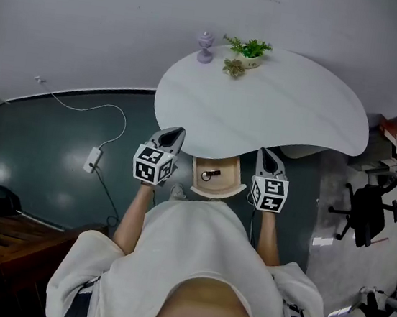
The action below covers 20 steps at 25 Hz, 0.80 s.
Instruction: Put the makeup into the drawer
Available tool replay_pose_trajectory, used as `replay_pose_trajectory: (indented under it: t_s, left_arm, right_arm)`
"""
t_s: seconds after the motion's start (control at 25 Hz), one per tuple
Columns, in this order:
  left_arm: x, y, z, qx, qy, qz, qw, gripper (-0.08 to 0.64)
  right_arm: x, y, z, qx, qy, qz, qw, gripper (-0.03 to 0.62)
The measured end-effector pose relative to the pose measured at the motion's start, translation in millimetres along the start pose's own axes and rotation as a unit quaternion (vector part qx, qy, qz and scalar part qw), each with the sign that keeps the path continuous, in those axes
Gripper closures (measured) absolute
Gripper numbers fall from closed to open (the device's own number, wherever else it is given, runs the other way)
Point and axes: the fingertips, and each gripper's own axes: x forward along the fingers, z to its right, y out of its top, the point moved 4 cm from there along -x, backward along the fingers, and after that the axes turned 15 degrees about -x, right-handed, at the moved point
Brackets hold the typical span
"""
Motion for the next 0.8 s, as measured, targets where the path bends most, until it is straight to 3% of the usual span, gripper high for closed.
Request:
replay_pose_trajectory:
  t_s: [0.8]
  left_arm:
    - [3.6, -5.9, 5.3, 0.004, -0.007, -0.004, 1.0000, 0.546]
  right_arm:
    - [-3.4, -2.3, -5.9, -0.005, 0.001, -0.007, 1.000, 0.595]
